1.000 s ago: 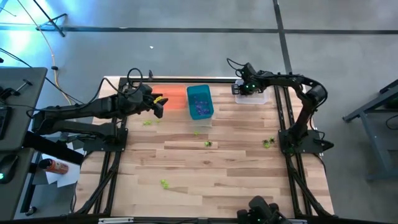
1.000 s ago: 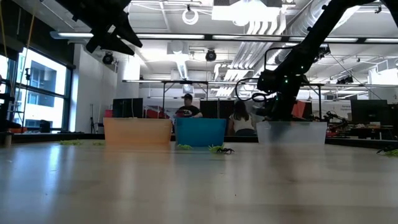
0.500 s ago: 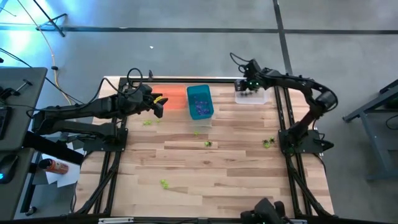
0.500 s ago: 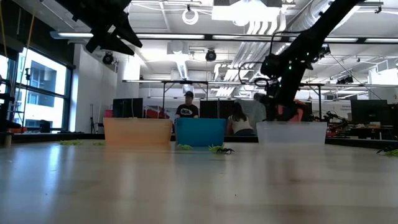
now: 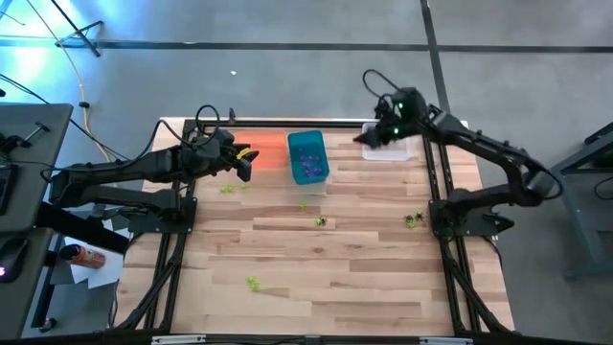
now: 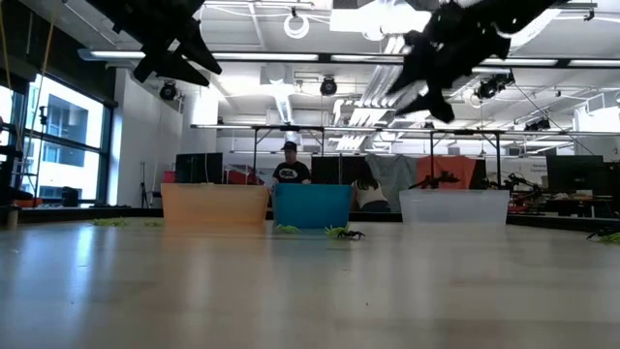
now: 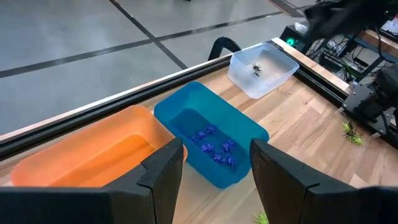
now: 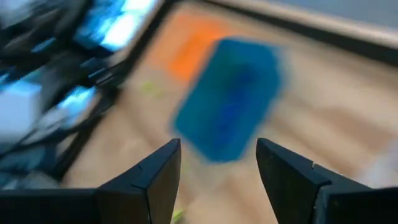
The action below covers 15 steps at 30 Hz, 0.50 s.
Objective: Sort Halloween decoration
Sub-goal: Put the black spider toy into the transparent bin
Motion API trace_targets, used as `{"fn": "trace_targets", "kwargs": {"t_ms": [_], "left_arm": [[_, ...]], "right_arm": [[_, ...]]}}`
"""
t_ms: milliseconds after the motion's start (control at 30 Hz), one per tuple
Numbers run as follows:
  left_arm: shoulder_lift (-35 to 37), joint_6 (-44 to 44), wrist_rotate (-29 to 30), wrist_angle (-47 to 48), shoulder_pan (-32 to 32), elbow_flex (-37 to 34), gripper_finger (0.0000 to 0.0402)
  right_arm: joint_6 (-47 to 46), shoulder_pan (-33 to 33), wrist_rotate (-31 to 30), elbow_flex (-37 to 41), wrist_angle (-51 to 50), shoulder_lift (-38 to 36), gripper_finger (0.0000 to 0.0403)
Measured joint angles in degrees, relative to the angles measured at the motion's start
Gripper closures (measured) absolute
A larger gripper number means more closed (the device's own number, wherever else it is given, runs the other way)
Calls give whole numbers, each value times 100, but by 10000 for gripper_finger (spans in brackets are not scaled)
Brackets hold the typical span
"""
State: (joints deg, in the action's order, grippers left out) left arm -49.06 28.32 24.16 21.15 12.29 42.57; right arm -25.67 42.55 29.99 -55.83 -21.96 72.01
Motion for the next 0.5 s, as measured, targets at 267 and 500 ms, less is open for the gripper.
{"fn": "trace_targets", "kwargs": {"t_ms": [267,500], "left_arm": [[-2,-2,-120,0,-2,0,229],[-4,-187,-127,0,-2,0,229]], "right_arm": [[67,-2218,-456,0,352,-451,199],[371,-3465,-1964,-1,667,-394,199]]}}
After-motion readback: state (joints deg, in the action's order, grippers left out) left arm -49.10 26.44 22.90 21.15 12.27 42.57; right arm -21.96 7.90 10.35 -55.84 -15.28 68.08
